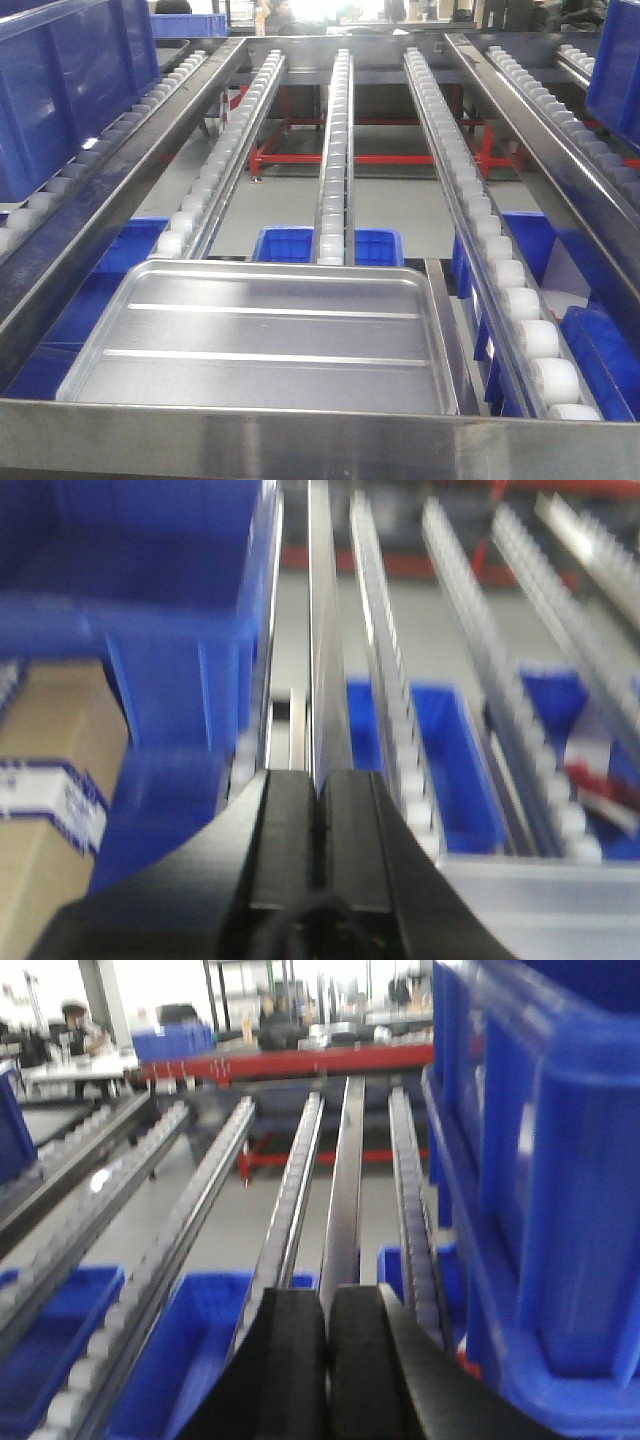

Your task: Grab silver tray and stack on right shelf

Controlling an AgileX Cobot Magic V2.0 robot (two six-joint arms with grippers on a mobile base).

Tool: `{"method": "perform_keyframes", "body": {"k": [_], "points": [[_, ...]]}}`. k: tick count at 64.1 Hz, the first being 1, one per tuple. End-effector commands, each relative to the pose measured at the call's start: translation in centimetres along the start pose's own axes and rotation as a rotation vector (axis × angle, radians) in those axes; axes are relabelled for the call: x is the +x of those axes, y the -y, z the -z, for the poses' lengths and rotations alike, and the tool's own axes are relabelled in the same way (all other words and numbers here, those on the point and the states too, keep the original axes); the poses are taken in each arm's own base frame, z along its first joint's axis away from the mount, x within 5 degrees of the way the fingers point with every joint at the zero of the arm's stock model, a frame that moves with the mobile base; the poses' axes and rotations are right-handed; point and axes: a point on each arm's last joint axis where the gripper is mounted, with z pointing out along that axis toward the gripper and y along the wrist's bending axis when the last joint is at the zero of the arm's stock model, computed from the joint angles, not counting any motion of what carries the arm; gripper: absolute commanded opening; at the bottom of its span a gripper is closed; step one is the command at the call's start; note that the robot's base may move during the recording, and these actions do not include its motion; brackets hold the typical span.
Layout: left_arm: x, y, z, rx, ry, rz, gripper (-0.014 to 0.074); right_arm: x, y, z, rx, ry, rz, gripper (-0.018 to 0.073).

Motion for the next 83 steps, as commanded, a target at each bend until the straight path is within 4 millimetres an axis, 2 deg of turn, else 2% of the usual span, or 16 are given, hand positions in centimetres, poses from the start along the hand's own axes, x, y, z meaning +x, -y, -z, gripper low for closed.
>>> {"method": "perform_keyframes", "body": {"k": [1, 4, 7, 14, 16, 19, 23, 27, 36, 41, 44, 52, 59, 69, 75, 83], "points": [[-2.0, 0.0, -1.6, 0.004, 0.005, 0.024, -0.009, -1.6, -0.4, -0.9, -0.033, 0.041, 0.001, 0.029], [-2.1, 0.1, -2.6, 0.011, -0.035, 0.044, -0.0066, -1.4, -0.6, -1.4, -0.056, 0.01, 0.0, 0.0326], [-2.1, 0.1, -3.5, 0.017, -0.08, 0.059, 0.0006, -1.1, -0.8, -1.8, -0.082, -0.022, -0.002, 0.0349], [-2.1, 0.3, -5.5, 0.037, -0.209, 0.096, 0.0322, -0.7, -1.8, -2.6, -0.171, -0.087, -0.01, 0.0357], [-2.1, 0.3, -6.0, 0.041, -0.239, 0.105, 0.0393, -0.8, -2.2, -2.8, -0.2, -0.101, -0.012, 0.0357], [-2.2, 0.4, -6.6, 0.052, -0.272, 0.128, 0.0442, -1.0, -2.8, -3.2, -0.243, -0.129, -0.015, 0.0362], [-2.3, 0.8, -7.4, 0.079, -0.302, 0.14, 0.0434, -1.3, -3.8, -4.0, -0.306, -0.195, -0.011, 0.0387], [-2.6, 2.2, -8.2, 0.152, -0.336, 0.107, 0.0396, -1.4, -5.2, -4.8, -0.375, -0.286, 0.005, 0.0431], [-2.7, 7.1, -9.7, 0.373, -0.413, -0.003, 0.0305, -0.7, -8.6, -7.4, -0.487, -0.45, 0.05, 0.0469], [-2.2, 8.9, -10.5, 0.426, -0.439, -0.093, 0.0279, 0.1, -10.1, -8.6, -0.52, -0.507, 0.065, 0.0469], [-1.6, 9.6, -11.2, 0.44, -0.471, -0.089, 0.0274, 0.9, -10.8, -9.4, -0.526, -0.539, 0.064, 0.0469], [0.4, 10.3, -13.0, 0.438, -0.615, -0.056, 0.0274, 2.7, -12.2, -11.0, -0.481, -0.729, -0.049, 0.0469], [1.6, 10.6, -14.2, 0.417, -0.743, -0.091, 0.0274, 3.7, -13.0, -12.2, -0.449, -0.836, -0.064, 0.0469], [2.6, 9.5, -16.3, 0.166, -0.903, -0.117, 0.0274, 5.2, -13.6, -14.2, -0.381, -0.975, -0.072, 0.0469], [2.7, 9.3, -17.6, 0.064, -0.922, -0.105, 0.0274, 6.2, -14.0, -15.4, -0.342, -1.036, -0.086, 0.0469], [3.1, 10.2, -18.9, 0.094, -0.911, -0.052, 0.0274, 7.6, -14.7, -16.8, -0.294, -1.086, -0.12, 0.0469]]}}
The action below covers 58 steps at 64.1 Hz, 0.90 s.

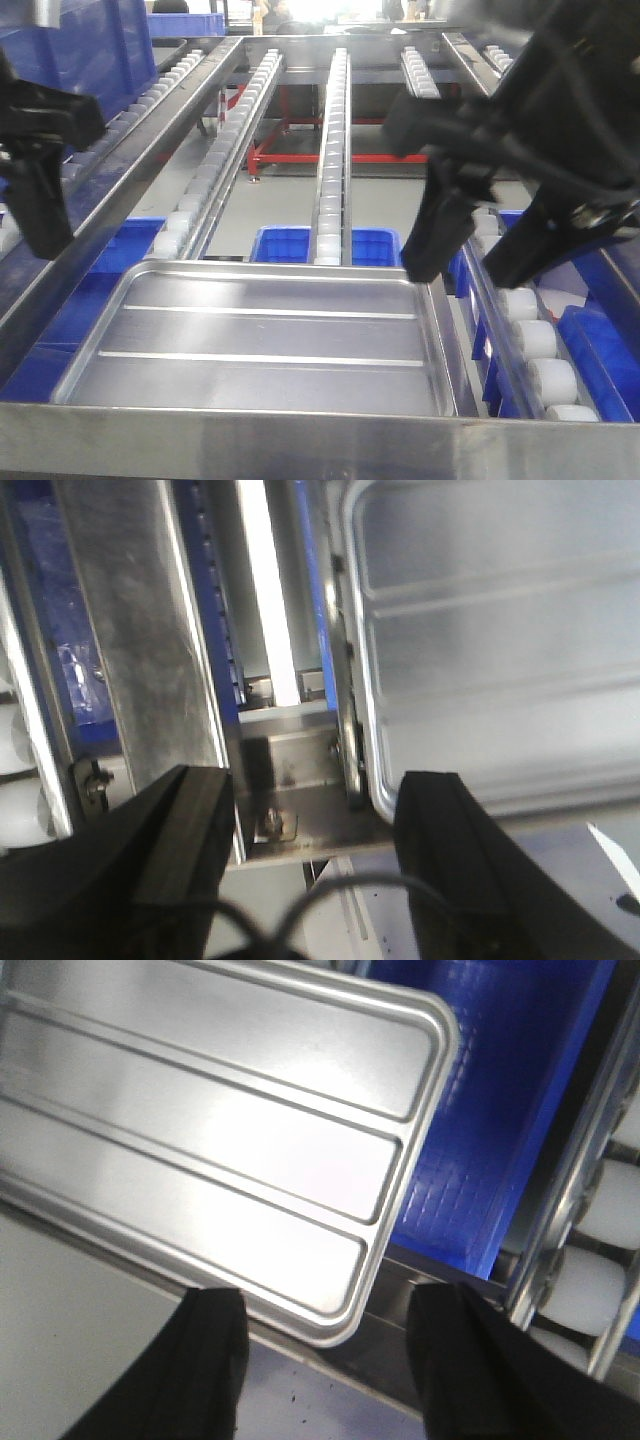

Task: Grab silver tray and stack on right shelf
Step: 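Lower both grippers onto the tray's side rims and close them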

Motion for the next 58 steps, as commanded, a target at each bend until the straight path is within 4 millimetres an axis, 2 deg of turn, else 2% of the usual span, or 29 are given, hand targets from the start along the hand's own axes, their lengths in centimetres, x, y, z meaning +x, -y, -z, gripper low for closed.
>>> {"method": "perform_keyframes", "body": {"k": [1, 14, 22, 35, 58], "points": [[-1.5, 0.7, 0.8, 0.052, 0.087, 0.051, 0.0274, -1.8, -0.6, 0.1, -0.022, 0.062, -0.054, 0.0469], [-2.1, 1.3, -1.0, 0.079, 0.073, 0.071, 0.0274, -2.6, -0.3, -2.8, 0.034, 0.004, -0.073, 0.0469], [-2.1, 1.4, -2.1, 0.07, 0.044, 0.069, 0.0274, -2.7, 0.1, -3.7, 0.083, -0.019, -0.085, 0.0468], [-2.3, 1.6, -3.4, 0.066, 0.026, 0.068, 0.0274, -2.9, 0.8, -3.7, 0.171, -0.003, -0.098, 0.0468], [-2.5, 1.9, -6.0, 0.05, -0.015, 0.084, 0.0274, -3.1, 0.7, -4.2, 0.152, 0.028, -0.112, 0.0468]]}}
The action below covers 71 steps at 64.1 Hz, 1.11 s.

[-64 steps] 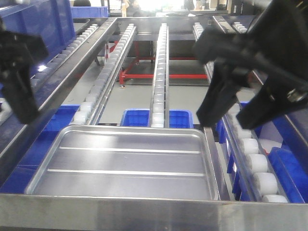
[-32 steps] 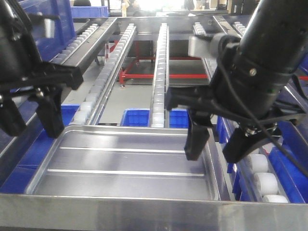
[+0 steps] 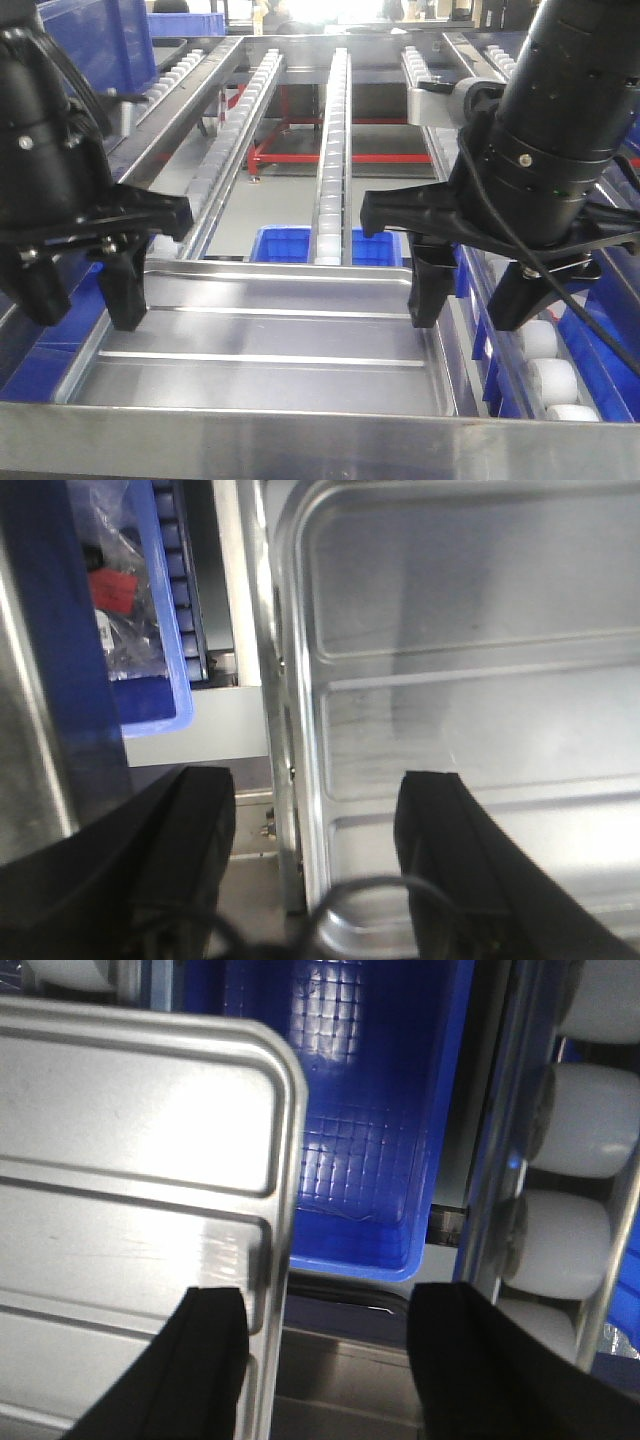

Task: Grab silver tray and stack on right shelf
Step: 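Lower both grippers onto the tray's side rims and close them, then lift the silver tray off the shelf with both grippers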

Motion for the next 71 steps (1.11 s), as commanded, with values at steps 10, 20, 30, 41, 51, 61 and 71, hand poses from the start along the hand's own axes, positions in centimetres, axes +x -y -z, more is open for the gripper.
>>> {"method": "perform_keyframes", "body": {"k": [10, 20, 30, 41, 51, 61, 71], "points": [[-1.2, 0.5, 0.4, 0.03, 0.08, 0.03, 0.0274, -1.1, -0.5, 0.2, -0.026, 0.057, 0.009, 0.0468], [-1.2, 0.6, -0.8, 0.023, 0.058, 0.029, 0.0274, -1.1, -0.6, -0.7, -0.022, 0.048, 0.012, 0.0468], [-1.2, 0.7, -1.2, 0.021, 0.052, 0.028, 0.0274, -1.4, -0.7, -0.8, -0.043, 0.077, 0.012, 0.0465], [-1.3, 0.6, -1.2, 0.019, 0.053, 0.025, 0.0265, -1.1, -0.8, -1.3, -0.033, 0.056, 0.017, 0.0339], [-1.3, 0.6, -1.2, 0.01, 0.057, 0.014, 0.0162, -0.9, -1.0, -1.4, -0.034, 0.052, 0.025, 0.0092], [-1.3, 0.6, -1.2, 0.01, 0.057, 0.013, -0.005, -0.9, -1.0, -1.4, -0.029, 0.045, 0.027, 0.0056], [-1.5, 0.5, -1.0, -0.002, 0.061, 0.003, -0.0093, -0.8, -0.9, -1.3, -0.024, 0.037, 0.028, 0.0056]]}}
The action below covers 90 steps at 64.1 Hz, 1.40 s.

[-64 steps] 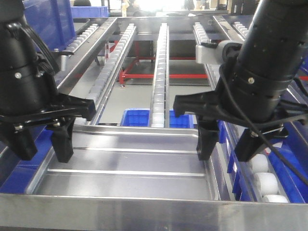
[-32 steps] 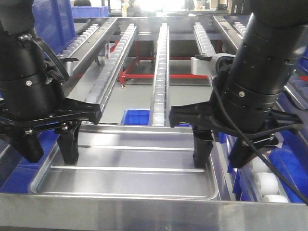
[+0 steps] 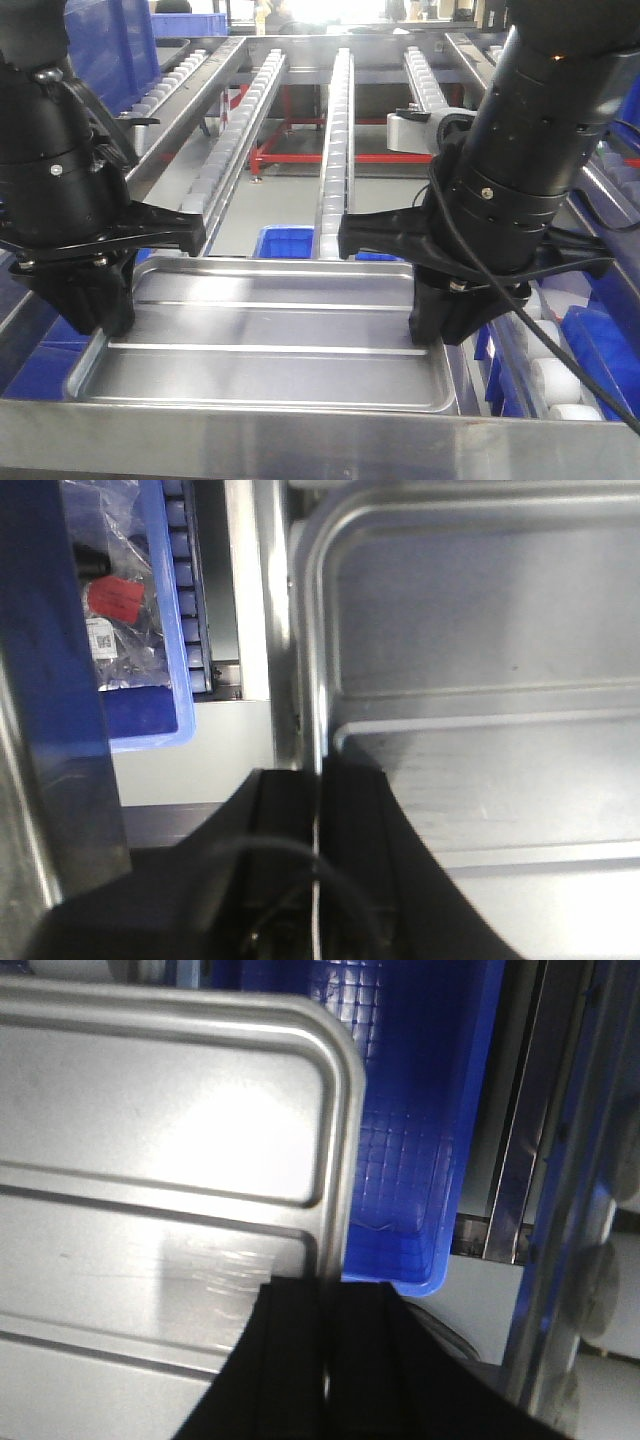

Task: Grab silver tray and stack on right shelf
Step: 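Lift the silver tray off the shelf with both grippers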

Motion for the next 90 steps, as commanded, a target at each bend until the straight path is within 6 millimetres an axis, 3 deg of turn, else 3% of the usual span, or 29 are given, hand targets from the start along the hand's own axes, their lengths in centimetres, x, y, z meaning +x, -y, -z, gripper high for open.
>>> {"method": "perform_keyframes", "body": {"k": [1, 13, 25, 45, 56, 63, 79, 90], "points": [[-0.8, 0.3, 1.0, 0.008, 0.056, -0.017, -0.0093, -0.7, -0.3, 1.2, -0.012, 0.041, 0.027, 0.0056], [-2.0, 0.4, 3.9, 0.011, 0.111, -0.019, -0.0093, -0.9, -0.2, 2.9, -0.018, 0.056, 0.025, 0.0056], [-2.7, 0.3, 8.0, 0.039, 0.193, -0.007, -0.0093, -2.0, -0.4, 6.8, -0.014, 0.109, 0.045, 0.0056], [-0.6, 1.1, 12.9, 0.076, 0.255, -0.03, -0.0093, -1.7, 0.2, 13.7, -0.045, 0.208, 0.042, 0.0056], [0.6, 1.5, 14.4, 0.071, 0.251, -0.067, -0.0093, -0.9, 0.8, 16.6, -0.068, 0.253, 0.034, 0.0056], [0.9, 1.5, 15.2, 0.088, 0.272, -0.061, -0.0093, -0.5, 1.1, 17.6, -0.072, 0.264, 0.031, 0.0056], [0.3, 1.5, 17.1, 0.112, 0.334, -0.041, -0.0093, -0.6, 1.1, 17.6, -0.078, 0.273, 0.033, 0.0056], [0.2, 1.5, 17.1, 0.104, 0.346, -0.047, -0.0093, -0.8, 0.9, 17.7, -0.095, 0.297, 0.034, 0.0056]]}}
